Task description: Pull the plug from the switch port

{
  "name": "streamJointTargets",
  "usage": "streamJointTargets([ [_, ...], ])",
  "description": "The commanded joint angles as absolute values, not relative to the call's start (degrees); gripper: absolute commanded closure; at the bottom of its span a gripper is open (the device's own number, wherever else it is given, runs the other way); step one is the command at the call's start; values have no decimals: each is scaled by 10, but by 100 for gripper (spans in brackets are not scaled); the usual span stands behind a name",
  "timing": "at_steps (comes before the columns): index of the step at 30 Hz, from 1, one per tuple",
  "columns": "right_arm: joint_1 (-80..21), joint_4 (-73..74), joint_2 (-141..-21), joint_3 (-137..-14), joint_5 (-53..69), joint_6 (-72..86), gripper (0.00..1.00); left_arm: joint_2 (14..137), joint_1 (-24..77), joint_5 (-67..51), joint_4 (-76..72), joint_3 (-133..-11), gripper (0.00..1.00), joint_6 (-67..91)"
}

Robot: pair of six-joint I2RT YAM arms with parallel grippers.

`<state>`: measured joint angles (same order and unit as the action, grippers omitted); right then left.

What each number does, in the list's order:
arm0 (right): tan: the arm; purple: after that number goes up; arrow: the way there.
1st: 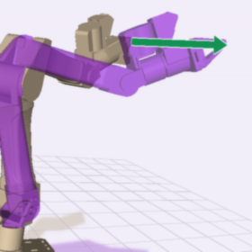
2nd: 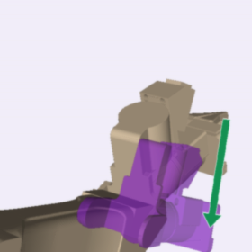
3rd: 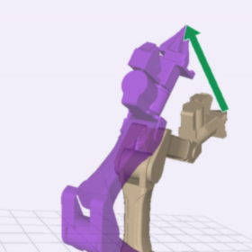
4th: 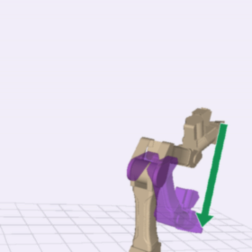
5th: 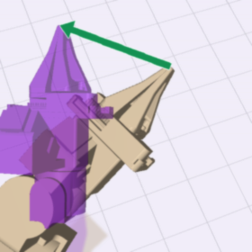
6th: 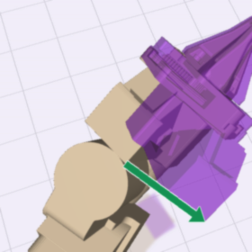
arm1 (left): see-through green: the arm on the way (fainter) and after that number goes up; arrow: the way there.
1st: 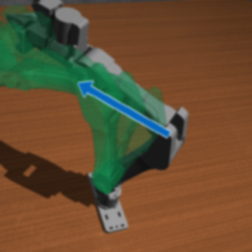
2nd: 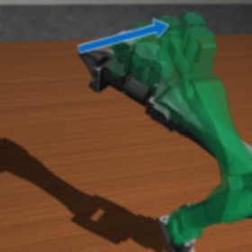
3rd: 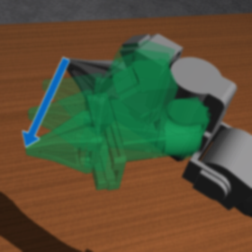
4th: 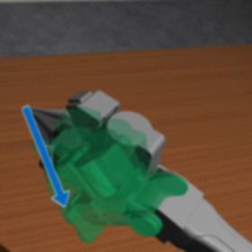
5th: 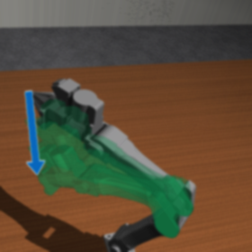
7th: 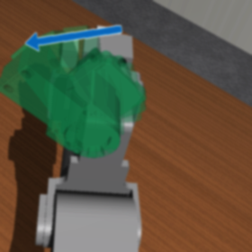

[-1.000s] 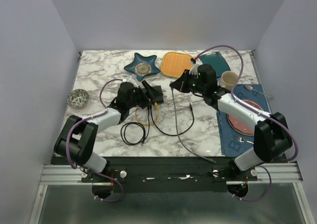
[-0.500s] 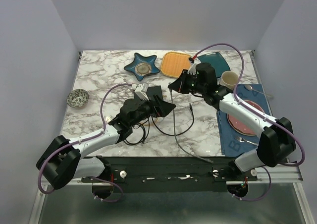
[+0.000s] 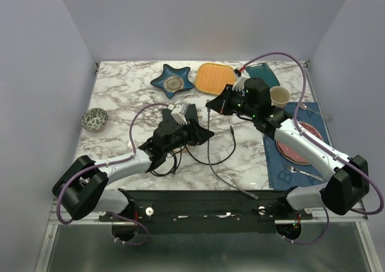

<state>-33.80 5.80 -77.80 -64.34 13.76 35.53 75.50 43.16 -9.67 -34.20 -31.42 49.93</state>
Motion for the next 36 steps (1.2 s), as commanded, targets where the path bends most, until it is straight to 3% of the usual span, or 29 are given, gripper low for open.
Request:
streamJointTargets([
  [1,-342,62,-744,-633,120,353,98,741,433,-123,-339,-329,63,493],
  [3,-342,62,-727,-628,108,348,75,726,434,-128,-334,-330,78,482],
  [5,-342,62,-716,-624,104,344,53,702,433,-127,-314,-338,85,466],
  [8,-343,69,-691,-624,93,340,38,668,434,-120,-273,-354,93,447],
  [14,-341,105,-609,-609,4,333,26,567,431,-5,-96,-430,100,365],
  [20,-342,100,-551,-548,-33,323,27,514,417,173,93,-582,100,280],
  [26,-342,98,-548,-506,-11,333,29,596,384,330,329,-775,100,236],
  [31,-342,81,-551,-479,20,342,30,649,211,340,436,-817,100,286],
  [36,-342,67,-555,-455,32,345,30,688,126,394,454,-816,100,287],
])
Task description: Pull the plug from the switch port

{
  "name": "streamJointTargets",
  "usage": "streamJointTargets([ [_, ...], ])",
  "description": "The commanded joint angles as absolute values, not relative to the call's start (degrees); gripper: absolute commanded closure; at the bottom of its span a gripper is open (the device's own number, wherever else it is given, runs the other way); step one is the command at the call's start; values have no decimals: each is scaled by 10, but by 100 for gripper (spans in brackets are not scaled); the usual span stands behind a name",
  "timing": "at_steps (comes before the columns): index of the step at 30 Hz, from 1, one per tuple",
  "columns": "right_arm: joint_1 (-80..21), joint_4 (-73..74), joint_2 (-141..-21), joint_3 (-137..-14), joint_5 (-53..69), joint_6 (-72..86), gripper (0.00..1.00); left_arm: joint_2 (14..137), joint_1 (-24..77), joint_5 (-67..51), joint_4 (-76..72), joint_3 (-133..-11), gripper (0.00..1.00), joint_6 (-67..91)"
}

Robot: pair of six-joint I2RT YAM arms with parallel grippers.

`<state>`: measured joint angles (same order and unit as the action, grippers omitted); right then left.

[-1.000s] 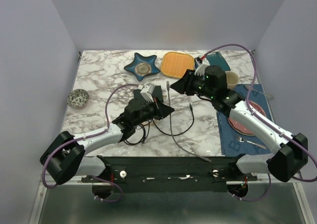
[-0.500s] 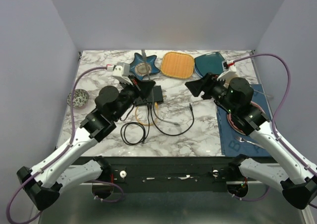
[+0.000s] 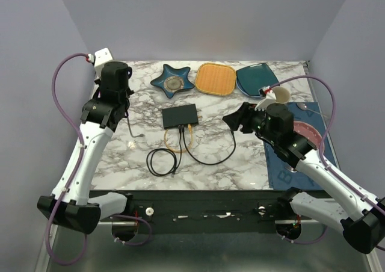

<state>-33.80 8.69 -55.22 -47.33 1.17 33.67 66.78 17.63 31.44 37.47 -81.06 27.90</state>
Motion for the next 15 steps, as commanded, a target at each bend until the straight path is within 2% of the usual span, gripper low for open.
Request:
streamJointTargets([
  [1,-342,64,-555,-453,36,345,31,702,120,406,456,-818,100,284],
  [6,-342,50,-575,-446,58,348,31,741,95,526,433,-805,100,257],
  [8,-342,41,-580,-438,67,352,31,760,75,536,422,-792,100,265],
  [11,-342,24,-590,-427,83,357,32,807,20,494,429,-780,100,309],
  [13,-342,19,-593,-421,90,359,32,837,-24,424,446,-778,98,345],
  [14,-343,15,-593,-414,91,360,32,865,-33,399,453,-780,92,351],
  [15,-342,14,-593,-410,91,360,32,875,-37,389,461,-781,72,355],
])
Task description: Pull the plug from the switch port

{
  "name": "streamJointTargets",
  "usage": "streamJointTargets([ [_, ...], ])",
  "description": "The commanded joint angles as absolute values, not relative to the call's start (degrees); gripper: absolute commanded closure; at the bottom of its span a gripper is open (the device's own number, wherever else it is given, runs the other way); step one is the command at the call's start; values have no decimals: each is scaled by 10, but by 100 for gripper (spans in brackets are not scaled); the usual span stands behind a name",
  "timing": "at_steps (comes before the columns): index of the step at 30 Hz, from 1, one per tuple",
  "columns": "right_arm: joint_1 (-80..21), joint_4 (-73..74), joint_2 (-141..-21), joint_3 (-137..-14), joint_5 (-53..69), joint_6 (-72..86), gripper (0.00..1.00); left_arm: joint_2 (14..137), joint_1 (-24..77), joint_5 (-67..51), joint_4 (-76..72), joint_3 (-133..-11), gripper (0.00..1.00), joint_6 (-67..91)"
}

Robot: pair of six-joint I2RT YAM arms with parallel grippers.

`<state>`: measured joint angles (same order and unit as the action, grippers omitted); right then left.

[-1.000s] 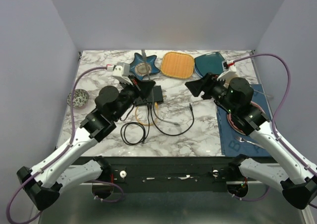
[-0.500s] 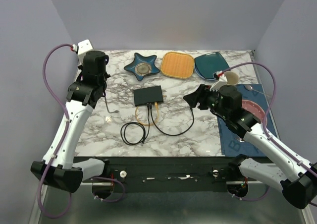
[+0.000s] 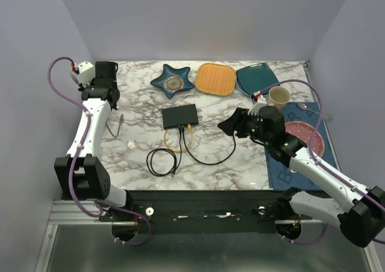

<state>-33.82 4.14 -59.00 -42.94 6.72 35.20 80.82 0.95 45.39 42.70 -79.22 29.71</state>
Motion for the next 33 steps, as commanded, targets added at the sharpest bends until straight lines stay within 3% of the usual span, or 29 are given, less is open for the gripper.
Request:
streamJointTargets([
  [1,-342,14,-592,-407,92,359,32,881,-38,371,461,-777,63,352],
  [2,-342,14,-591,-398,91,358,32,872,-38,364,454,-769,49,349],
  [3,-342,13,-589,-395,89,355,32,861,-38,356,445,-760,24,347],
  [4,-343,13,-589,-392,84,355,32,847,-38,348,427,-745,8,348],
  [5,-342,13,-591,-391,83,352,32,820,-38,345,425,-742,1,350],
  [12,-342,11,-642,-411,84,339,30,730,-13,236,408,-734,1,382],
  [19,-342,-13,-722,-440,79,374,28,629,124,74,173,-551,1,423],
  [24,-342,-57,-755,-434,90,388,29,685,165,23,107,-510,5,440],
  [33,-342,-87,-873,-480,175,394,36,779,170,-52,19,-487,23,468],
])
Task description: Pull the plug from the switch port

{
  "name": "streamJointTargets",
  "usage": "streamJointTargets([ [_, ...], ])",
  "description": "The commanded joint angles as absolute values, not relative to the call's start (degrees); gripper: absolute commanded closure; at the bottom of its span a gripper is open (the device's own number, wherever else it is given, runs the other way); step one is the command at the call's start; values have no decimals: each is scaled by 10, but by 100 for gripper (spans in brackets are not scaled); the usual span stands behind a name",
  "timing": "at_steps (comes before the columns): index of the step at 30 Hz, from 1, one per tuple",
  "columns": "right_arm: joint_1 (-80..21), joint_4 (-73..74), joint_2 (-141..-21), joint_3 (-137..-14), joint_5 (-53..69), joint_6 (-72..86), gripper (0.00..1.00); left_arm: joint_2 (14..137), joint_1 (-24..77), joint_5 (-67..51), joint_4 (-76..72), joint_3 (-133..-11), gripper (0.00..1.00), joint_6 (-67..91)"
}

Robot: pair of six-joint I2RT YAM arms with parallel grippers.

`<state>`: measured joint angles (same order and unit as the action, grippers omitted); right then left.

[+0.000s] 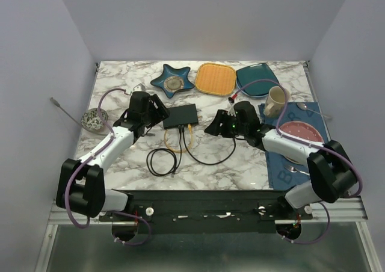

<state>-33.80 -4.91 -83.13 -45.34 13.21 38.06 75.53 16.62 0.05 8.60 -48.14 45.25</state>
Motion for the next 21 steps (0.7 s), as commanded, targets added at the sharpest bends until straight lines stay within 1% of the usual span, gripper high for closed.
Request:
streamJointTargets([
  [1,-342,-93,-883,-485,183,397,37,787,169,-54,20,-490,25,467],
  [3,-342,-118,-899,-486,188,409,40,810,169,-55,23,-503,26,462],
  [5,-342,-152,-923,-490,206,415,41,830,169,-56,23,-513,27,459],
  [10,-342,-184,-993,-520,240,433,39,873,169,-57,30,-540,27,448],
  [17,-340,-207,-1046,-548,243,441,38,930,166,-78,27,-567,27,447],
  [21,-332,-227,-1068,-541,248,454,38,951,164,-90,16,-567,34,453],
])
